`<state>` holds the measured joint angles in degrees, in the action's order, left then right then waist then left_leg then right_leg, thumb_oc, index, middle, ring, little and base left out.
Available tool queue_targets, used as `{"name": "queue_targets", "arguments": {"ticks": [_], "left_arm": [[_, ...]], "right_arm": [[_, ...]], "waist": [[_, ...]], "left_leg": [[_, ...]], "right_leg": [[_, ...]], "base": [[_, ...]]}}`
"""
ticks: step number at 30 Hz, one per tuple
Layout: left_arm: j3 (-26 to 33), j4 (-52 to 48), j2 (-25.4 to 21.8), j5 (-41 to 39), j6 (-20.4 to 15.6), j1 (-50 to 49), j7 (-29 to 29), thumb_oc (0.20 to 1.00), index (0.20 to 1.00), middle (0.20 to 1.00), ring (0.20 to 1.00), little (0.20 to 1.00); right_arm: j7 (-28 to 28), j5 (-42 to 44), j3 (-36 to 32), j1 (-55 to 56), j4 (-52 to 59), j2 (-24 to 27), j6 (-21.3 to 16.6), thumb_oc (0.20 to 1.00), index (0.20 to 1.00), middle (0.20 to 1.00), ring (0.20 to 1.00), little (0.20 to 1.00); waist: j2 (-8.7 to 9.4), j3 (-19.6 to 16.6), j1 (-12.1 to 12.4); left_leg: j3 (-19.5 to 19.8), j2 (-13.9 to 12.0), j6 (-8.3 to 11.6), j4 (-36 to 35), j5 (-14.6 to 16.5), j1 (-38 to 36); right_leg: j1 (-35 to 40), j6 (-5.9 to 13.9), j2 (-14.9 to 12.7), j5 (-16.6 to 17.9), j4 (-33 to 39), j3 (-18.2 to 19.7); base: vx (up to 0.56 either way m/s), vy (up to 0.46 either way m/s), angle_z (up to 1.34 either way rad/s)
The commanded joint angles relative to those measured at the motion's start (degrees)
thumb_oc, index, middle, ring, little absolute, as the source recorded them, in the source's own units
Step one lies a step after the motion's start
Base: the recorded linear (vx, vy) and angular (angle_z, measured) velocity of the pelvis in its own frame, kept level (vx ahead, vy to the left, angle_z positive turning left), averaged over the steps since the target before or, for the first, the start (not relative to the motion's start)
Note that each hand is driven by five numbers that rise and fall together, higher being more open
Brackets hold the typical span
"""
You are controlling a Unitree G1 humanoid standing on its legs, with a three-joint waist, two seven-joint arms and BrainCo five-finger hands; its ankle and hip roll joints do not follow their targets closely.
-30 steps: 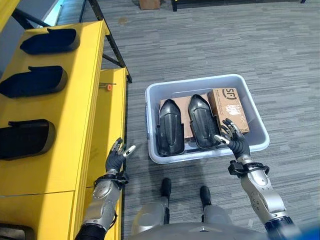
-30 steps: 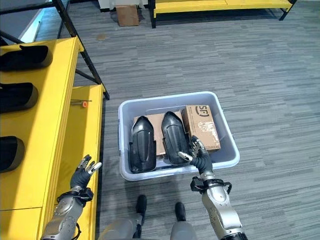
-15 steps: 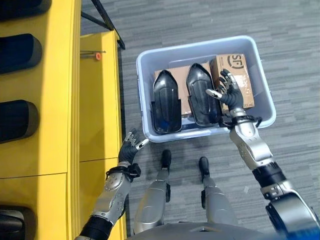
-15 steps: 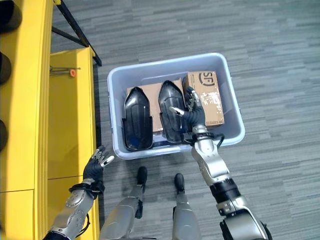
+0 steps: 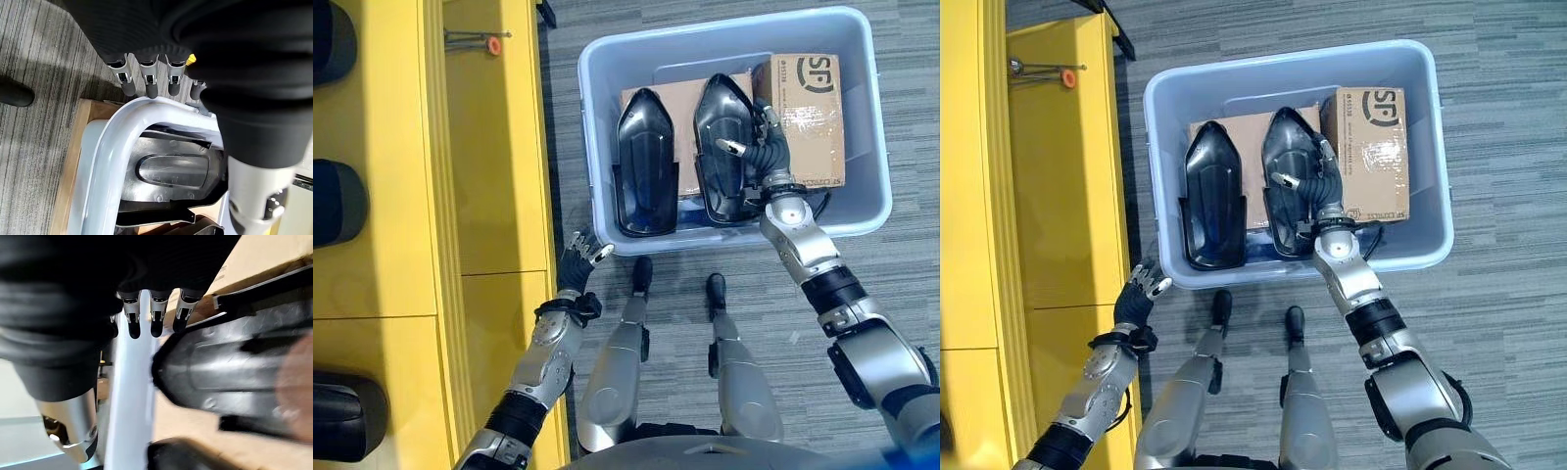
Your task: Move parts from the plastic box to the shelf.
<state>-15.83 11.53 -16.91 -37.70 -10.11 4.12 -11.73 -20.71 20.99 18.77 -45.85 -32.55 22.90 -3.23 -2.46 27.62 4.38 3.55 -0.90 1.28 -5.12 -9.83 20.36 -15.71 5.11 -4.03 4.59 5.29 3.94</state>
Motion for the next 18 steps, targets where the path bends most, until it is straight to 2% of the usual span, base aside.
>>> {"name": "queue_targets", "arguments": {"ticks": [1,5,12,18], "left_arm": [[-0.81,-1.46,-0.74,-1.06,-2.12,-0.79,-0.69,1.0,1.0,1.0,1.0,1.0],[-1.62,-1.4,-0.71,-1.86,-2.87,0.92,-1.35,1.0,1.0,1.0,1.0,1.0],[-3.61,-0.68,-0.59,-2.38,-3.41,3.57,-1.67,1.0,1.0,1.0,1.0,1.0],[-4.42,0.21,-0.34,-2.44,-3.62,5.68,-1.99,1.0,1.0,1.0,1.0,1.0]], "right_arm": [[-1.83,-2.31,0.31,-2.98,0.69,1.11,-1.49,1.0,1.0,1.0,1.0,1.0],[-3.49,-2.03,0.45,-8.45,-7.42,1.89,-1.2,1.0,1.0,1.0,1.0,1.0],[-2.03,-0.46,3.31,-14.48,-20.3,0.59,-0.44,1.0,1.0,1.0,1.0,1.0],[-0.88,0.9,4.5,-14.91,-23.88,-2.47,-0.01,1.0,1.0,1.0,1.0,1.0]], "waist": [[1.88,-1.97,0.59],[1.29,-0.58,1.54],[0.47,0.65,2.92],[0.06,0.95,3.93]], "left_leg": [[0.77,-2.25,1.48,1.74,3.58,1.16],[1.23,-2.04,1.54,1.51,3.21,2.24],[2.44,-1.45,1.58,1.09,2.54,3.01],[3.47,-1.1,1.48,1.07,2.42,3.4]], "right_leg": [[-2.6,2.01,-4.36,-1.41,-2.33,-1.15],[-3.63,1.91,-4.4,-1.52,-2.76,-1.44],[-3.82,1.8,-4.41,-1.45,-2.52,-2.3],[-3.39,1.75,-4.59,-1.64,-2.35,-3.04]], "base": [[-0.02,-0.012,0.1],[-0.01,-0.002,0.01],[-0.01,-0.001,0.06],[0.0,0.0,0.06]]}}
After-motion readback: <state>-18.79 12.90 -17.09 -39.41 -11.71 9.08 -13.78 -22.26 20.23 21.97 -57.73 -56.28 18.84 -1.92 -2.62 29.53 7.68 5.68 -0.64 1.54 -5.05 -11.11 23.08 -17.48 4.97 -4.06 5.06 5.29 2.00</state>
